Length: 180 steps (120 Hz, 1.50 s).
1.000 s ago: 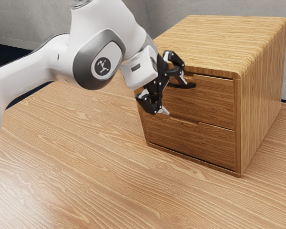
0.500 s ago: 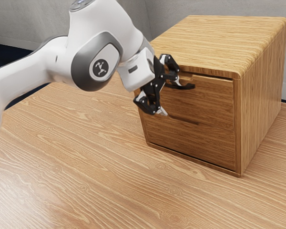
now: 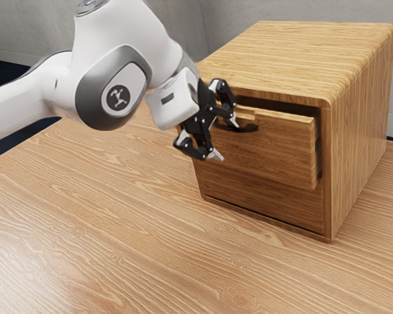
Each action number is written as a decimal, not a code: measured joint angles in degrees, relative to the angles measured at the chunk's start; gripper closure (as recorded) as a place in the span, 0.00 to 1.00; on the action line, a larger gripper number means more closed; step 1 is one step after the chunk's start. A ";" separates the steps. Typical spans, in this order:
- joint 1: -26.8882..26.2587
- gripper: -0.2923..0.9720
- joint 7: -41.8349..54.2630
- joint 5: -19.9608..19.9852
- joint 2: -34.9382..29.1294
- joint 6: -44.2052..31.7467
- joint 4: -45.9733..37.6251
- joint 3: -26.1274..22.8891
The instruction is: Pull the drawer handle with one arm to open the drawer
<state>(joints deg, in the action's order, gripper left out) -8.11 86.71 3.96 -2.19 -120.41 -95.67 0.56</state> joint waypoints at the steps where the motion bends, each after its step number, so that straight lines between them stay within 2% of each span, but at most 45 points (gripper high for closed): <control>1: -0.02 0.47 -0.01 0.00 -0.19 0.00 -0.18 0.01; 37: -0.34 0.49 -0.38 -0.20 -8.83 -0.16 -9.57 0.24; 55: -0.84 0.47 -0.60 -0.29 -14.01 -0.35 -14.09 0.29; 73: -1.03 0.45 -0.94 -0.38 -16.57 -0.70 -17.23 0.32; 87: -1.05 0.49 -1.18 -0.44 -19.42 -0.92 -19.58 0.33; 127: -1.99 0.43 -2.26 -0.59 -25.91 -1.10 -26.47 0.32; 152: -2.34 0.48 -2.97 -0.69 -29.95 -1.06 -29.52 0.26; 170: -2.36 0.46 -3.46 -0.73 -31.42 -1.01 -30.97 0.24; 180: -2.34 0.40 -3.66 -0.89 -31.54 -0.93 -30.42 0.21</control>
<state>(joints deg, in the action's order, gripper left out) -10.45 83.05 3.08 -33.72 -121.34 -126.09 0.77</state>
